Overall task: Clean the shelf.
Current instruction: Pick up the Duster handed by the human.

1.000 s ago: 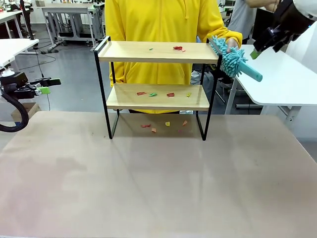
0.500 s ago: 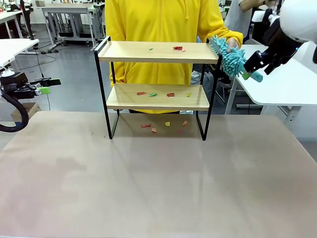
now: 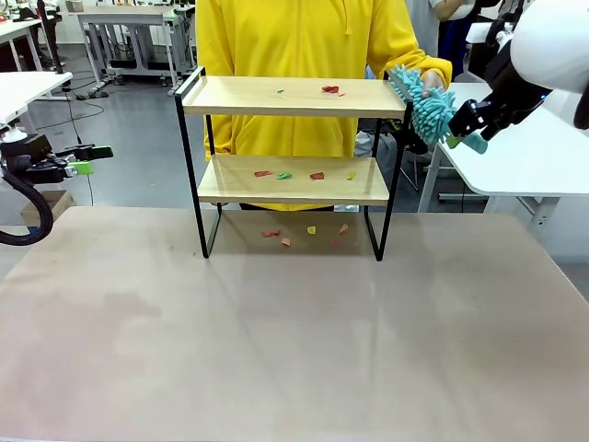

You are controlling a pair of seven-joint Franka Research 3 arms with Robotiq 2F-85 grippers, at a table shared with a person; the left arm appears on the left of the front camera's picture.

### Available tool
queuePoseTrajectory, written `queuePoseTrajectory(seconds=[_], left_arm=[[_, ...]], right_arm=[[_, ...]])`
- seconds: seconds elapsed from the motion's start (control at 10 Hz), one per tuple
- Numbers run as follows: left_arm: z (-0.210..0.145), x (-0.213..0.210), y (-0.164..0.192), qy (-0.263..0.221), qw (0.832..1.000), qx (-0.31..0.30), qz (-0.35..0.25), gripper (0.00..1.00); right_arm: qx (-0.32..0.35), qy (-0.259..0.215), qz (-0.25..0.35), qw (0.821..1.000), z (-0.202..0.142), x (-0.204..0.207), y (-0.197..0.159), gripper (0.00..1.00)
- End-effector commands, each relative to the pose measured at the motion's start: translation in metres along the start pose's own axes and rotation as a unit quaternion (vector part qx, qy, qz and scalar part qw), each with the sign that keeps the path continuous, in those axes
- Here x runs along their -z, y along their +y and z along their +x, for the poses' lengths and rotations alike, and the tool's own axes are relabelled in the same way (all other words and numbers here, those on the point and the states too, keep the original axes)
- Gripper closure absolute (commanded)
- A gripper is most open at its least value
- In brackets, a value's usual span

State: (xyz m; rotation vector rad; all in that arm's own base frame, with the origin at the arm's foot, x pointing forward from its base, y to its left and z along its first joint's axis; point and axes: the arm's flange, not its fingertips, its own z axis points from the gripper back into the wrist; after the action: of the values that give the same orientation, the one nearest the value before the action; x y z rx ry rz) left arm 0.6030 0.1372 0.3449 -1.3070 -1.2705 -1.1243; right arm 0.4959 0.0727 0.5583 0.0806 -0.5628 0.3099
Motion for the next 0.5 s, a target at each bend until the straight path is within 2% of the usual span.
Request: queuePoseTrajectory(seconds=[0.0,0.1,0.2,0.3,0.4], left_arm=[[0.0031,0.0011,-0.0006,0.001,1.0,0.007,0.0,0.0],[0.0031,0.0011,-0.0006,0.001,1.0,0.007,0.0,0.0],[0.0031,0.0011,-0.0006,0.001,1.0,0.007,0.0,0.0],[0.0031,0.0011,-0.0006,0.001,1.0,0.007,0.0,0.0],[0.0031,0.0011,-0.0006,0.001,1.0,0.007,0.0,0.0]], right_arm=[[0.019,-0.017,0.003,1.0,-0.0032,0.0055,0.004,1.0],[0.021,-0.017,0.002,1.0,-0.0021,0.0061,0.0036,1.0],[0.02,-0.014,-0.001,1.0,-0.002,0.0066,0.0042,0.86],[0.019,-0.01,-0.003,1.0,-0.0021,0.007,0.0051,0.96],[0.018,-0.013,-0.007,1.0,-0.0021,0.0061,0.0057,1.0]])
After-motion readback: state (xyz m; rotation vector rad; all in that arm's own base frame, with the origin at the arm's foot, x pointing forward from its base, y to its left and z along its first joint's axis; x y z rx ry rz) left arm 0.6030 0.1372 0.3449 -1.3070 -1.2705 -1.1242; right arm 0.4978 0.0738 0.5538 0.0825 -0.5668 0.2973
